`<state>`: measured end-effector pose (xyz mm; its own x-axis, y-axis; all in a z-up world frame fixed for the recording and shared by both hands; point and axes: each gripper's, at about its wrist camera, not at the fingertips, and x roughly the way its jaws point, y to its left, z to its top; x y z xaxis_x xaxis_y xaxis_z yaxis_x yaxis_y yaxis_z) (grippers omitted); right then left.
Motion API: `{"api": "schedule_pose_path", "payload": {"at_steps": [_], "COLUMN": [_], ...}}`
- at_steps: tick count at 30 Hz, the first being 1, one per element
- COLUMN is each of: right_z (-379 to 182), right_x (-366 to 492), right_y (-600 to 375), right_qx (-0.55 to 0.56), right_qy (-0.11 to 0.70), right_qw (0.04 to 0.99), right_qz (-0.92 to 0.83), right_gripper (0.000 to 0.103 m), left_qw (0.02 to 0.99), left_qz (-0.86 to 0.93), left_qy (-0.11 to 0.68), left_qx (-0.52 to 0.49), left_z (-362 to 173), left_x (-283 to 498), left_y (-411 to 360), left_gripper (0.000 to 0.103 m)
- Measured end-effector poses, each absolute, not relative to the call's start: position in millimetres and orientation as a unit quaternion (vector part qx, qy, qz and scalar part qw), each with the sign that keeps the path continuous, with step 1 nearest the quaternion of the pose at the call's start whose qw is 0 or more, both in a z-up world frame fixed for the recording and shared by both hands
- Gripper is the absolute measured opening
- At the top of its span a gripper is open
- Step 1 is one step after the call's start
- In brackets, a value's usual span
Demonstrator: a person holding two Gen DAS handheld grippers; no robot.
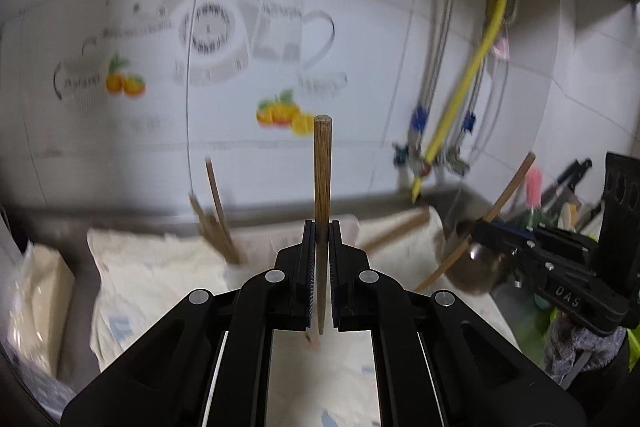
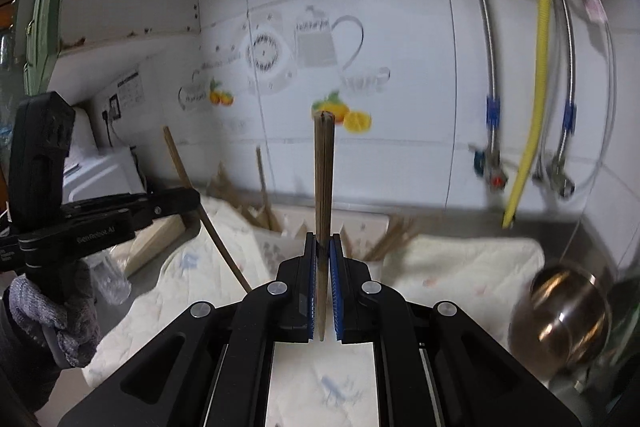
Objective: Organize utensils
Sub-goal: 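Raise the left tool's chopstick into the holder while the right tool inserts its own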
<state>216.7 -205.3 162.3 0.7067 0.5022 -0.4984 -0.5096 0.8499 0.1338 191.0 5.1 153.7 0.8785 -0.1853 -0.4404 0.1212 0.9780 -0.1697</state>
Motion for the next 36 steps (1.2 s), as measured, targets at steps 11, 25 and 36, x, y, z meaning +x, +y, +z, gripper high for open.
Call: {"api": "schedule_pose_path", "payload": {"at_steps": [11, 25, 36], "right_z": [198.4, 169.4, 133.5], "right_x": [272.6, 312.9, 324.3], "right_y": [-190.8, -168.8, -157.2], "right_qx": [0.002, -0.02, -0.028], "right_qy": [0.238, 0.241, 0.276], "right_qw": [0.936, 0.944, 0.934], "right_qz": [0.259, 0.226, 0.223], "right_gripper": [0.007, 0.007, 0.007], "left_qw": [0.981, 0.966, 0.958], "left_qz": [-0.013, -0.003, -0.009], "left_qy": [0.19, 0.248, 0.276], "left_qx": [-0.039, -0.072, -0.079], "left_z": [191.2, 134.5, 115.0], "left_x": [246.5, 282.3, 286.7], "left_y": [26.0, 53.2, 57.6], "left_gripper": [0.005, 0.005, 0.005]}}
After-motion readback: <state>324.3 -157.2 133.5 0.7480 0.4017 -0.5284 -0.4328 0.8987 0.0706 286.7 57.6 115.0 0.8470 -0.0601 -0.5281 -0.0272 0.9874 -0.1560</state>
